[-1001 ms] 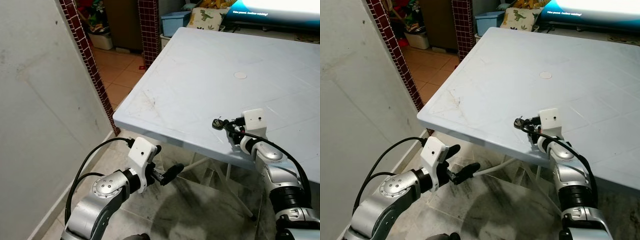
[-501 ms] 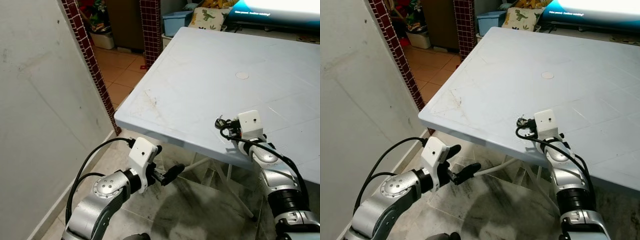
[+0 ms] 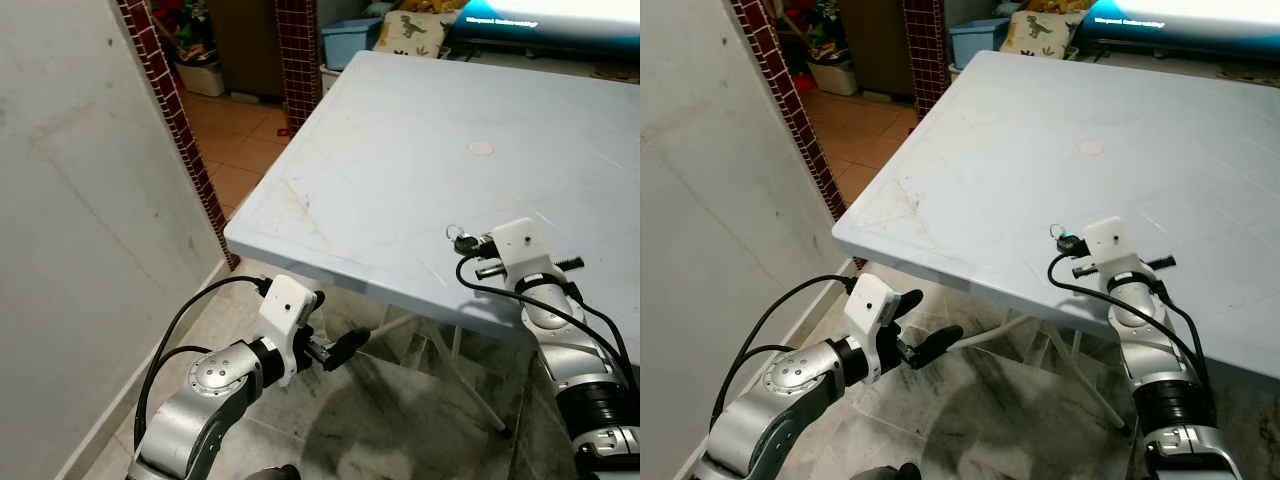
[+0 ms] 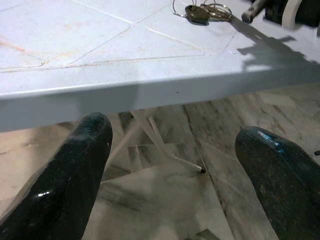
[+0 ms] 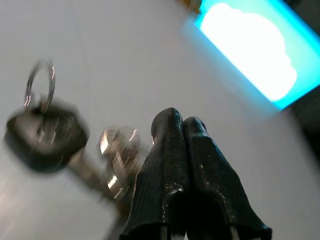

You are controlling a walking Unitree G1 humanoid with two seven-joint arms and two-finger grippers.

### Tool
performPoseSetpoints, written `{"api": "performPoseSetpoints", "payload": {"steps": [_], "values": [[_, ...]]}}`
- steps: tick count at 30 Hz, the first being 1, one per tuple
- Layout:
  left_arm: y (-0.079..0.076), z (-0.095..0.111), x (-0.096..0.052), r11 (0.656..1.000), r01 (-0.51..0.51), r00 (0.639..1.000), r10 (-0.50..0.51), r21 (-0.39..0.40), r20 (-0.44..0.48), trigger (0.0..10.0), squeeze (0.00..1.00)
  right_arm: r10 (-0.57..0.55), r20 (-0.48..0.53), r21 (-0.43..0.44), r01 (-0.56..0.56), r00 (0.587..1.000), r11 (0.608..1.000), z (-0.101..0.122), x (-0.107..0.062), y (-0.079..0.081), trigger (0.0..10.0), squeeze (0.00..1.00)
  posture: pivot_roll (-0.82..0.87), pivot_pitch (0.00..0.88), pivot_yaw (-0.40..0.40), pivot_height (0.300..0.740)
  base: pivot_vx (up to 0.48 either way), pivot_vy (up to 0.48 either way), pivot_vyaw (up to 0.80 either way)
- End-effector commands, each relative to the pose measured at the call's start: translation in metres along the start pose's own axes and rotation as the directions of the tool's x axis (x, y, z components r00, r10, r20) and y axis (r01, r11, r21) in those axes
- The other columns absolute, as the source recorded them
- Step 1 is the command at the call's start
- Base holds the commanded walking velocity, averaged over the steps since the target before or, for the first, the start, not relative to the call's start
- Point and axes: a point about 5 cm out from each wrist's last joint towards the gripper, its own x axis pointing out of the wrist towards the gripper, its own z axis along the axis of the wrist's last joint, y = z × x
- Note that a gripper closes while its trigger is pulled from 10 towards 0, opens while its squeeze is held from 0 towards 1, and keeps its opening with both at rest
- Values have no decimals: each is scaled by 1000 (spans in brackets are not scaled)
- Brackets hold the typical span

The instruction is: Hang keys on a hook

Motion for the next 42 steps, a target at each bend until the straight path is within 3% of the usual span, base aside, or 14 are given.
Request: {"api": "performPoseSetpoints", "payload": {"steps": [1,12,13,14,15,16,18,21,26,27,28,29,30,42], "values": [[3,0,-1,1000,-16,1000,16,13,-3,10000,0,-17,94,-51,21,995,998,16,0,-1,0,0,-38,86,79,740,0,0,0],[2,-1,0,1000,-19,1000,19,12,-2,10000,0,-6,126,51,-1,992,999,29,-2,5,0,0,-40,88,78,740,0,0,0],[2,-1,0,1000,-19,1000,19,11,-2,10000,0,-6,120,74,-3,993,997,29,-2,5,588,365,-40,88,78,740,0,0,0],[3,-1,0,1000,-21,1000,21,11,-2,10000,0,-9,99,113,-3,995,994,27,-4,4,2275,1000,-40,88,78,740,0,0,0],[3,-1,0,1000,-22,1000,22,10,-2,10000,0,-15,66,142,6,998,990,24,-4,3,4980,1000,-40,88,78,740,0,0,0],[3,-1,0,1000,-23,1000,23,10,-2,10000,0,-22,41,158,15,999,987,22,-5,2,9098,1000,-40,88,78,740,0,0,0],[3,-1,0,1000,-23,1000,23,9,-2,10000,0,-25,2,183,24,1000,983,18,-6,1,10000,1000,-40,88,78,740,0,0,0],[2,-2,0,1000,-17,1000,17,10,-3,10000,0,-9,-86,282,33,996,959,6,-11,3,10000,1000,-45,93,76,740,0,0,0],[1,-2,1,1000,-9,1000,9,12,-5,10000,0,29,-125,305,11,992,952,-2,-14,7,10000,1000,-51,94,79,740,0,0,0],[1,-2,2,1000,-8,1000,8,12,-5,10000,0,52,-140,316,-5,989,949,-5,-13,9,10000,769,-51,94,78,740,0,0,0],[1,-2,2,1000,-8,1000,8,12,-5,10000,0,52,-140,316,-5,989,949,-5,-13,9,10000,769,-51,94,78,740,0,0,0],[1,-2,2,1000,-7,1000,7,12,-5,10000,0,67,-146,316,-18,987,948,-6,-13,9,10000,247,-49,94,77,740,0,0,0],[1,-2,2,1000,-8,1000,8,12,-5,10000,0,76,-152,318,-24,985,948,-7,-12,10,10000,0,-49,94,77,740,0,0,0],[2,-1,1,1000,-14,1000,14,14,-1,10000,0,147,-137,305,-99,980,947,-11,-2,14,10000,0,-39,95,75,740,0,0,0]]}}
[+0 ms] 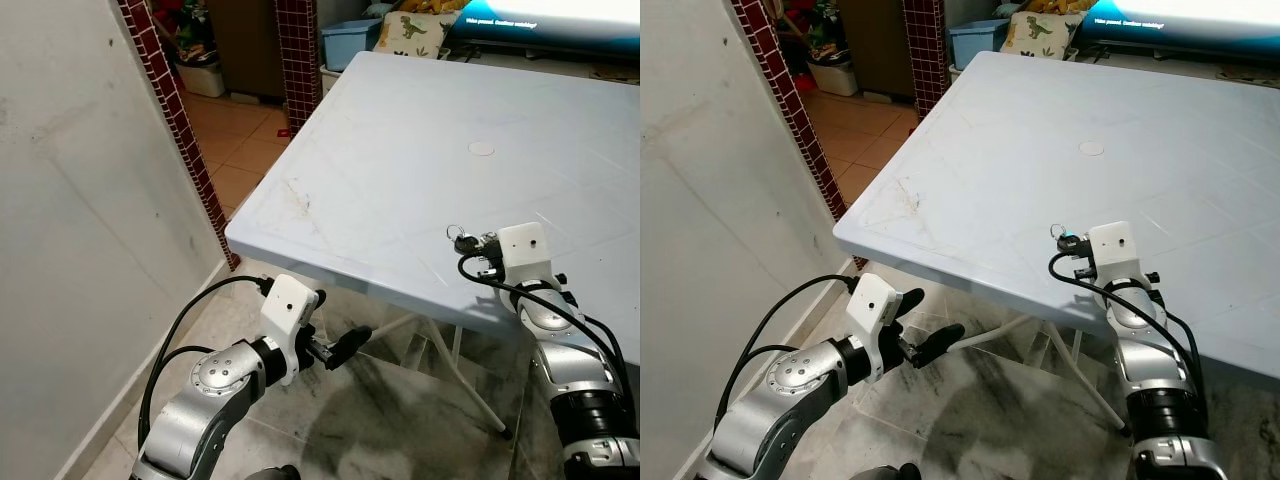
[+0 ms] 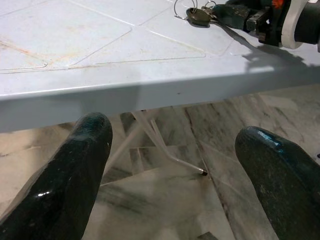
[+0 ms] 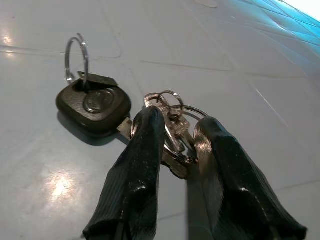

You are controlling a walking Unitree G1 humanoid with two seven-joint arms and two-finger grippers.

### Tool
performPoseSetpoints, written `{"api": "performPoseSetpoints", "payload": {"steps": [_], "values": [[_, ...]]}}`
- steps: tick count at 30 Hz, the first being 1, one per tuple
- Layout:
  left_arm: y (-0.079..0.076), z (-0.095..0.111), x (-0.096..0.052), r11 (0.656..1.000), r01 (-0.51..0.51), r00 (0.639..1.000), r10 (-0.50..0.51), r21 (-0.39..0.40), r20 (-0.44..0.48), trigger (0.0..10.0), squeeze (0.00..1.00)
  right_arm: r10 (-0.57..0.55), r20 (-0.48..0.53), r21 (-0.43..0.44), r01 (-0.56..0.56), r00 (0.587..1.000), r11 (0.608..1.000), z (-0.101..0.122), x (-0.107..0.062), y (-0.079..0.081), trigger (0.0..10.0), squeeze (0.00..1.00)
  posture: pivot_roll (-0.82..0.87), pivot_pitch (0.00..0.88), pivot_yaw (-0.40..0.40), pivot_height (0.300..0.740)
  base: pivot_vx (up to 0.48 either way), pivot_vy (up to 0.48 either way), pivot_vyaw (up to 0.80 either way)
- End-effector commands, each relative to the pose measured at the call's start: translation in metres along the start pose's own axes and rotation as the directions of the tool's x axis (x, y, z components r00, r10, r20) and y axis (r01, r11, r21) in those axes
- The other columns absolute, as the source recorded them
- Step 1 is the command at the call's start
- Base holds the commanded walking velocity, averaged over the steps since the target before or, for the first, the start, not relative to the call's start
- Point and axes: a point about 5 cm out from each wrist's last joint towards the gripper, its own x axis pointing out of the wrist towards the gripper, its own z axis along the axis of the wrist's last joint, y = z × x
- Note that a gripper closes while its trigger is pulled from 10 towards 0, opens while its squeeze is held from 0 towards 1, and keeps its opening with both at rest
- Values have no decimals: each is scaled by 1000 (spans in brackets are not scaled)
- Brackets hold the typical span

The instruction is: Hang keys on a hook

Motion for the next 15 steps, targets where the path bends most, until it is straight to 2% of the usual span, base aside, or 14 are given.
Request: {"api": "performPoseSetpoints", "payload": {"steps": [1,4,5,6,7,8,9,15], "values": [[2,0,-1,1000,-10,1000,11,12,-6,10000,0,13,15,-6,-13,1000,1000,3,2,0,10000,0,-39,95,75,740,0,0,0],[2,0,-1,1000,-9,1000,9,14,-5,10000,0,24,25,-18,-24,999,1000,5,4,-1,10000,0,-37,97,79,740,0,0,0],[2,0,-1,1000,-8,1000,8,15,-6,10000,0,23,24,-21,-23,999,1000,4,5,-1,8275,0,-36,97,80,740,0,0,0],[2,0,-1,1000,-8,1000,8,15,-6,10000,0,20,21,-23,-20,1000,1000,4,6,-2,3412,0,-36,97,80,740,0,0,0],[2,0,-1,1000,-7,1000,7,16,-7,10000,0,17,20,-24,-16,1000,1000,4,6,-3,745,0,-36,97,80,740,0,0,0],[2,0,-2,1000,-7,1000,7,16,-7,10000,0,15,20,-24,-15,1000,1000,4,7,-4,745,0,-34,97,81,740,0,0,0],[2,0,-2,1000,-6,1000,6,16,-7,10000,0,13,18,-25,-12,1000,1000,4,8,-5,0,0,-34,97,81,740,0,0,0],[3,0,-2,1000,-7,1000,7,19,-11,10000,0,6,18,-21,-5,1000,1000,3,11,-7,0,0,-31,98,81,740,0,0,0]]}}
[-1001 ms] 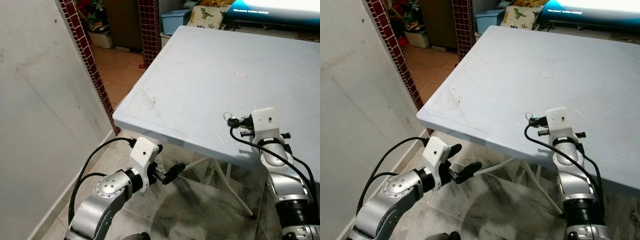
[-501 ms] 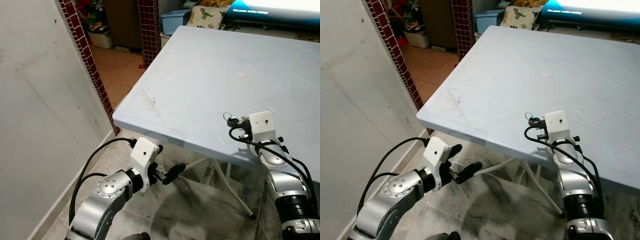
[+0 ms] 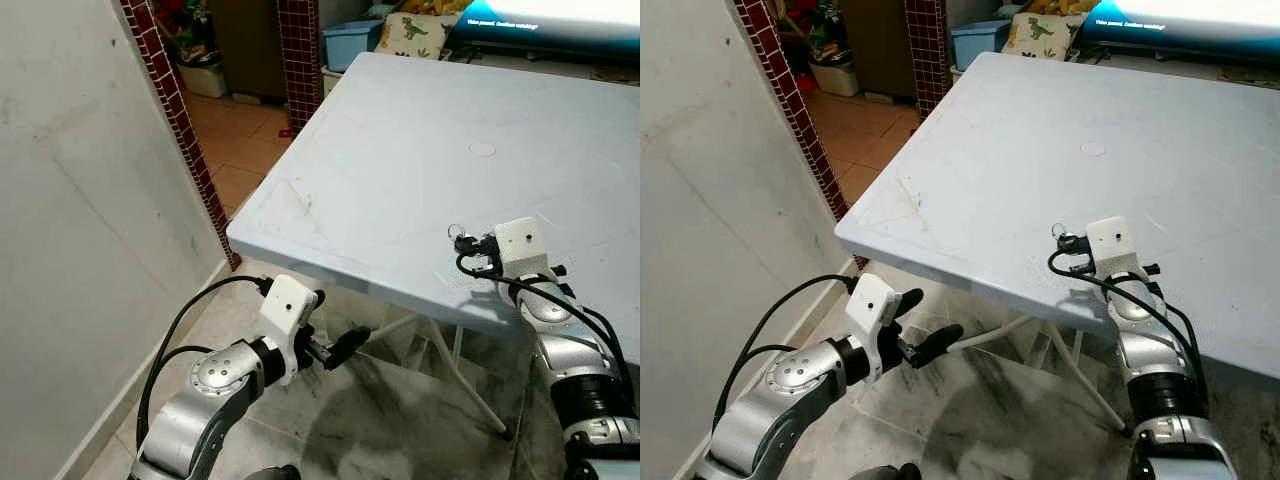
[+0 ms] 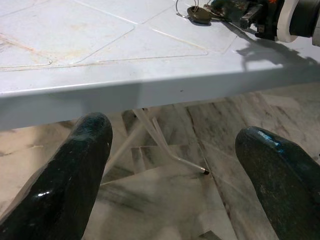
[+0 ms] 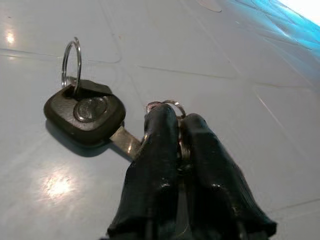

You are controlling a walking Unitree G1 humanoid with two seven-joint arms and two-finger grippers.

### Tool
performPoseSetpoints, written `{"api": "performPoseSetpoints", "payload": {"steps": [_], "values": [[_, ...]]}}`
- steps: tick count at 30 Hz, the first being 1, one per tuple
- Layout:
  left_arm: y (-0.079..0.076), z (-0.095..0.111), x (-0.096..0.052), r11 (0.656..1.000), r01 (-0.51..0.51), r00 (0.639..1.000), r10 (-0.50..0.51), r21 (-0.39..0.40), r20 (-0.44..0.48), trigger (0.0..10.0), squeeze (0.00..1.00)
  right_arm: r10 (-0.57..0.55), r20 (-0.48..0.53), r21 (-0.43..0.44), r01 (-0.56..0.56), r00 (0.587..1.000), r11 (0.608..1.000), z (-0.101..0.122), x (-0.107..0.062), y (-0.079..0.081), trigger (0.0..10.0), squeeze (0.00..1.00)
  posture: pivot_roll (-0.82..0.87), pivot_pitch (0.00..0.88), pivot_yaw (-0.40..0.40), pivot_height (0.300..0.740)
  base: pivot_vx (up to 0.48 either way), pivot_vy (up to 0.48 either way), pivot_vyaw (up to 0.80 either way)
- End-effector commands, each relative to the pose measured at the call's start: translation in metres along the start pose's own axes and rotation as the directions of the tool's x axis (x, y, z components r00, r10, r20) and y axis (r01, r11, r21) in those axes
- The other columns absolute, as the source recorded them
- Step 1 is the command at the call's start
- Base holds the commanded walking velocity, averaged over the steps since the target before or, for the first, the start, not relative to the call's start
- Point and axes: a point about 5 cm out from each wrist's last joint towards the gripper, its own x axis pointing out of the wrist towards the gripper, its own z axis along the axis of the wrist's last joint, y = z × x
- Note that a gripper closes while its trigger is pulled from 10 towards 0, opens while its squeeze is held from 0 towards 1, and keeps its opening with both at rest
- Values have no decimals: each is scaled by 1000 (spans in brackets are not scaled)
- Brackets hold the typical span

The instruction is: Hang keys on a hook

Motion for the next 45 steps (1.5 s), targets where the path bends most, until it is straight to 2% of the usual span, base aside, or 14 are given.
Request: {"api": "performPoseSetpoints", "payload": {"steps": [1,11,20,25,27,30,34,36,37,38,39,40,41,45], "values": [[1,0,-1,1000,-6,1000,6,13,-6,10000,0,-6,7,-1,6,1000,1000,2,1,-1,0,0,-28,99,82,740,0,0,0],[1,0,-1,1000,-3,1000,3,16,-11,10000,0,9,1,10,-9,1000,1000,-4,0,6,0,0,-30,101,83,740,0,0,0],[1,0,0,1000,-4,1000,4,14,-10,10000,0,-11,12,8,11,1000,1000,-1,1,5,0,0,-31,99,79,740,0,0,0],[1,0,0,1000,-9,1000,9,11,-6,10000,0,-114,127,-54,121,985,991,21,1,-7,0,0,-32,98,78,740,0,0,0],[1,0,0,1000,-9,1000,9,11,-6,10000,0,-140,232,-85,164,963,983,42,-1,-11,0,0,-32,98,78,740,0,0,0],[1,0,1,1000,-6,1000,6,12,-6,10000,0,-143,302,-105,182,942,978,56,-3,-11,0,0,-37,94,78,740,0,0,0],[1,-1,1,1000,-5,1000,5,12,-6,10000,0,-127,348,-114,177,929,978,66,-4,-6,0,0,-38,92,76,740,0,0,0],[0,-1,2,1000,-5,1000,5,12,-5,10000,0,-112,334,-108,156,936,982,64,-3,-3,0,0,-37,91,73,740,0,0,0],[0,-1,2,1000,-6,1000,6,12,-4,10000,0,-111,320,-104,152,941,983,62,-3,-2,2863,980,-37,91,73,740,0,0,0],[0,-1,2,1000,-6,1000,6,12,-4,10000,0,-108,291,-86,138,951,987,57,-1,-1,6980,1000,-37,91,73,740,0,0,0],[0,-1,2,1000,-7,1000,7,12,-3,10000,0,-100,266,-72,123,959,990,54,0,0,9529,1000,-37,91,73,740,0,0,0],[0,-1,2,1000,-7,1000,7,12,-3,10000,0,-94,250,-63,113,964,992,51,0,1,9529,1000,-37,91,73,740,0,0,0],[1,-1,2,1000,-8,1000,8,12,-3,10000,0,-85,232,-50,99,969,994,49,1,2,10000,1000,-37,91,73,740,0,0,0],[1,0,2,1000,-9,1000,9,14,-2,10000,0,-68,163,-32,74,984,997,37,4,2,10000,1000,-35,86,73,740,0,0,0]]}}
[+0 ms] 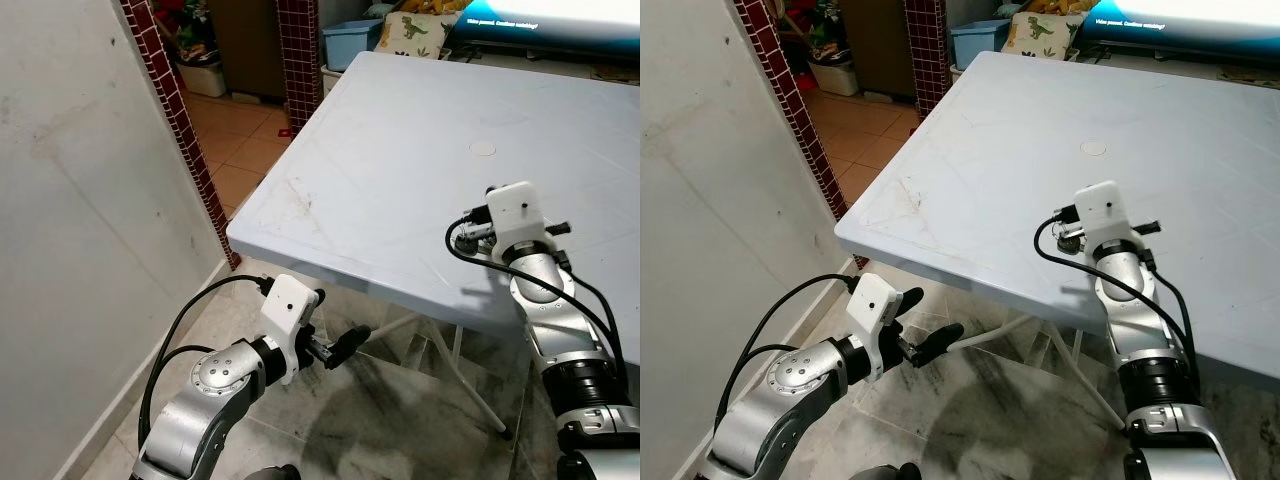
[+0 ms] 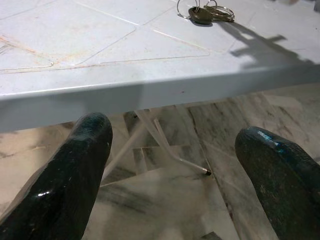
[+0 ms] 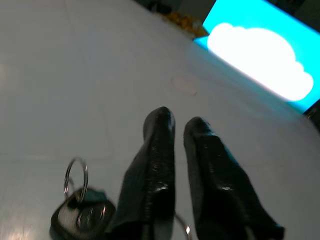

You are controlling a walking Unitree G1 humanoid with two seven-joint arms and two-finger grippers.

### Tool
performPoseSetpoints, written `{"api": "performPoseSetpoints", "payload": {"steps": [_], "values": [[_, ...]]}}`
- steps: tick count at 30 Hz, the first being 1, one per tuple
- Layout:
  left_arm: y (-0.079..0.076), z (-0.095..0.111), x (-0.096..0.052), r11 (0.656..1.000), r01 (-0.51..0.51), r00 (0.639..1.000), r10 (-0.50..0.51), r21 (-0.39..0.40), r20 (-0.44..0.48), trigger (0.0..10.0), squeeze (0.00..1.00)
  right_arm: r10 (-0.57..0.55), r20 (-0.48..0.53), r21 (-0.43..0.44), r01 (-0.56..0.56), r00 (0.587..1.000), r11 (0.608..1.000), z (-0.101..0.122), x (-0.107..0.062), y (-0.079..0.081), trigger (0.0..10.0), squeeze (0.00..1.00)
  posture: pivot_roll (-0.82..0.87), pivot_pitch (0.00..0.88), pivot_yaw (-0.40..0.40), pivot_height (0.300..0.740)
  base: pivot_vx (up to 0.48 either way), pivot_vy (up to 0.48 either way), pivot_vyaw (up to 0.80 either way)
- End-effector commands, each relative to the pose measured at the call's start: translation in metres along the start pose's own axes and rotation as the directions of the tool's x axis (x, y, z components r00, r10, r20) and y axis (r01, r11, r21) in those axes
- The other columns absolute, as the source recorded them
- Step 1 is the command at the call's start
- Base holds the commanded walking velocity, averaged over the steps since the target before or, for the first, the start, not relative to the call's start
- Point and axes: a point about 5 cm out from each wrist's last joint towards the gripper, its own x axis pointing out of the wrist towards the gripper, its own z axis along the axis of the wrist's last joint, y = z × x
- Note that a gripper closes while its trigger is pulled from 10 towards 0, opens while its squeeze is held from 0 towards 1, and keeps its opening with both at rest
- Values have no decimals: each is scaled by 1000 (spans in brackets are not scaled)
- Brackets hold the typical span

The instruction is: Hang keys on a hook

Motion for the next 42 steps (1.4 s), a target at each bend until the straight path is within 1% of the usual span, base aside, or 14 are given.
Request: {"api": "performPoseSetpoints", "payload": {"steps": [1,10,14,17,21,22,24,26,30,37,38,40,41,42], "values": [[1,-1,1,1000,-4,1000,4,5,-6,10000,0,-6,-30,23,7,1000,1000,-3,2,-4,10000,1000,-35,86,73,740,0,0,0],[2,-1,0,1000,-3,1000,3,8,-7,10000,0,-8,-95,46,13,995,999,-15,6,-12,10000,1000,-31,90,78,740,0,0,0],[1,-1,0,1000,-3,1000,3,9,-9,10000,0,-4,-104,51,9,995,999,-18,6,-10,10000,1000,-30,92,78,740,0,0,0],[2,-1,0,1000,-1,1000,1,10,-11,10000,0,12,-105,81,-3,994,997,-19,6,-7,10000,1000,-30,92,78,740,0,0,0],[1,-1,0,1000,0,1000,0,10,-11,10000,0,18,-107,82,-9,994,997,-20,6,-5,10000,1000,-30,92,78,740,0,0,0],[2,-1,0,1000,0,1000,0,11,-12,10000,0,24,-108,87,-15,994,996,-20,7,-5,10000,20,-28,94,80,740,0,0,0],[2,-1,0,1000,1,1000,-1,11,-11,10000,0,31,-111,95,-20,993,995,-20,8,-4,10000,0,-28,94,80,740,0,0,0],[2,-1,0,1000,2,1000,-1,11,-11,10000,0,33,-112,100,-21,993,995,-20,8,-4,10000,0,-28,94,80,740,0,0,0],[-1,0,-1,1000,28,1000,-28,3,-8,10000,0,49,-137,135,-31,989,990,-24,9,-1,10000,0,-25,93,80,740,0,0,0],[-3,1,-1,999,51,999,-51,2,-2,10000,0,61,-151,145,-39,987,989,-27,9,0,10000,0,-24,93,81,740,0,0,0],[-3,1,-1,999,53,999,-53,2,-1,10000,0,64,-156,149,-41,986,988,-28,9,1,9608,0,-25,94,80,740,0,0,0],[-3,1,-1,999,53,999,-53,3,0,10000,0,66,-159,151,-42,985,988,-29,9,1,9608,0,-25,94,80,740,0,0,0],[-3,1,-1,999,53,999,-53,3,0,10000,0,69,-160,153,-44,985,987,-29,9,1,1647,0,-25,94,80,740,0,0,0],[-3,1,-1,999,54,999,-54,3,0,10000,0,71,-160,155,-46,985,987,-29,9,1,1647,0,-25,94,80,740,0,0,0]]}}
